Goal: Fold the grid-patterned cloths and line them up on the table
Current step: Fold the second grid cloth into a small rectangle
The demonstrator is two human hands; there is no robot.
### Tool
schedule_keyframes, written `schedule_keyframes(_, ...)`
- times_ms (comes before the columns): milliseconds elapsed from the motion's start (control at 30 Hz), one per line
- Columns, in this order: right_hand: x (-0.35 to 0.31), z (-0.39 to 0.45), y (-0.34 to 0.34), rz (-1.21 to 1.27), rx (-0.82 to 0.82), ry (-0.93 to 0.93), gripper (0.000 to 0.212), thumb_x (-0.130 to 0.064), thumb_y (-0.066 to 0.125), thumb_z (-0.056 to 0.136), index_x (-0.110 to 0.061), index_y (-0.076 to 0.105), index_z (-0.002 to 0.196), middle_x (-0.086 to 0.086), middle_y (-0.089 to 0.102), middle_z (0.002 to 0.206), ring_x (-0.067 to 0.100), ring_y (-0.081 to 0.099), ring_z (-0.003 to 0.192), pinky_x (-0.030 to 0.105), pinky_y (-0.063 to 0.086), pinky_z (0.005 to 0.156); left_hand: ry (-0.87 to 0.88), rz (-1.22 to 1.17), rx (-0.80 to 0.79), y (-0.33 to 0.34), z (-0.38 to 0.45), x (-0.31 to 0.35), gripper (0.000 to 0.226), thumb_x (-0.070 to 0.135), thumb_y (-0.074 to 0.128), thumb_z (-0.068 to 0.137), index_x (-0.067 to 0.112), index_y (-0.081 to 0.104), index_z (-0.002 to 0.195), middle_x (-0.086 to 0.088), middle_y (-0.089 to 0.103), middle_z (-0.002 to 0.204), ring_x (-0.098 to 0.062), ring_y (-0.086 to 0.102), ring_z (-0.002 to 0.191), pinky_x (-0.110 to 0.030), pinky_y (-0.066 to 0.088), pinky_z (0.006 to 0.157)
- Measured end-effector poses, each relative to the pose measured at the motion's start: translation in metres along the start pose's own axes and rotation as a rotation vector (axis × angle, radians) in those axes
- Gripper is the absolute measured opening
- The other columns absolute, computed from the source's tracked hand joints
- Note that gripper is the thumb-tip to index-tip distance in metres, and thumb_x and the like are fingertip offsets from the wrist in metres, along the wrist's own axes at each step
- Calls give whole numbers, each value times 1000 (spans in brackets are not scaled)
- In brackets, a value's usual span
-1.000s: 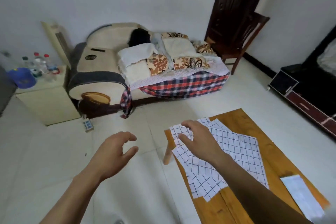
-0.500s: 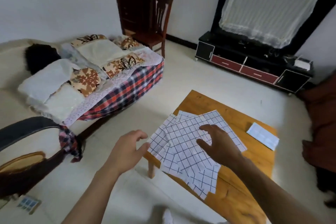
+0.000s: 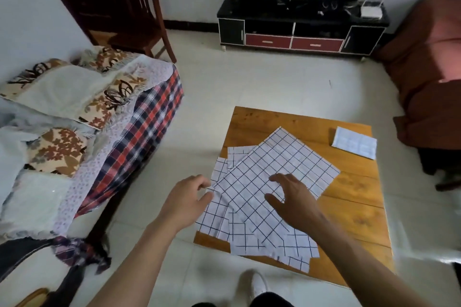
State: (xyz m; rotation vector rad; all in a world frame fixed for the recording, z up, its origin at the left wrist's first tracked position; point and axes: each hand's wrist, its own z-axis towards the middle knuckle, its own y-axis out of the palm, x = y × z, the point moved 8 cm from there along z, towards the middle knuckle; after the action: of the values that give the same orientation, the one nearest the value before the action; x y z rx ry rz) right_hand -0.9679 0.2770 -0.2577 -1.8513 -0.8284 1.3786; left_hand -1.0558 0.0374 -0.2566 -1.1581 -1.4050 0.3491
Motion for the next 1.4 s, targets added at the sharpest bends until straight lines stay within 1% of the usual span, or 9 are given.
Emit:
schedule_keyframes(200, 14, 6, 42, 16, 22, 203, 47, -42, 58, 95, -21, 48, 136, 2, 54, 136, 18, 54, 119, 30, 46, 96, 107, 54, -168, 39, 55, -32, 20, 32, 62, 94, 24, 63, 112, 14, 62, 107, -6, 58, 101, -26, 50, 88)
schedule_keyframes(333, 19, 6, 77, 33, 55, 340, 46, -38, 62, 93, -18, 51, 134, 5, 58, 132, 20, 55, 119, 31, 46, 96, 219, 84, -245, 64, 77, -56, 14, 32, 61, 93, 24, 63, 105, 9, 64, 102, -12, 59, 95, -32, 52, 83)
schedule_keyframes(500, 32, 12, 122, 72, 104, 465, 44, -37, 62, 93, -19, 54, 132, 3, 58, 131, 19, 54, 120, 29, 43, 95, 424, 298, -329, 98, 96, -75, 20, 34, 54, 94, 25, 58, 111, 8, 61, 114, -14, 55, 107, -34, 48, 91)
schedule_keyframes(633, 63, 15, 171, 81, 89, 536, 45, -39, 62, 93, -23, 52, 133, 0, 54, 137, 17, 50, 125, 29, 42, 100, 447, 319, -352, 135, 119, -97, 22, 35, 53, 94, 27, 57, 114, 9, 60, 116, -13, 52, 108, -34, 47, 92)
schedule_keyframes(900, 137, 24, 253, 49, 102, 584, 49, -40, 65, 90, -27, 49, 134, -4, 48, 139, 14, 43, 126, 26, 39, 101, 545, 348, -327, 219, 159, -129, 30, 29, 58, 92, 25, 56, 122, 10, 56, 122, -13, 51, 111, -27, 45, 92)
schedule_keyframes(1000, 152, 35, 272, 9, 117, 550, 55, -43, 68, 87, -27, 48, 136, -5, 45, 142, 14, 40, 129, 25, 36, 104, 670, 439, -323, 240, 172, -136, 40, 20, 71, 80, 20, 62, 119, 4, 60, 124, -19, 57, 109, -33, 49, 89)
schedule_keyframes(1167, 163, 47, 297, -60, 80, 495, 76, -50, 77, 75, -31, 42, 140, -4, 35, 148, 15, 31, 136, 29, 32, 109, 763, 621, -397, 266, 187, -153, 70, 15, 86, 56, 18, 61, 122, -7, 56, 137, -29, 55, 121, -41, 51, 92)
schedule_keyframes(1333, 171, 45, 309, -111, 79, 510, 94, -52, 81, 67, -28, 35, 145, -2, 28, 153, 19, 27, 140, 38, 36, 111, 857, 708, -443, 278, 185, -147, 72, 21, 71, 76, 24, 41, 142, -2, 26, 160, -24, 28, 144, -37, 32, 111)
schedule_keyframes(1400, 173, 45, 310, -123, 74, 515, 96, -53, 81, 67, -28, 34, 147, -2, 27, 153, 19, 26, 140, 38, 35, 111, 870, 742, -455, 282, 187, -145, 76, 21, 71, 77, 26, 36, 144, -1, 22, 160, -23, 26, 144, -35, 30, 112)
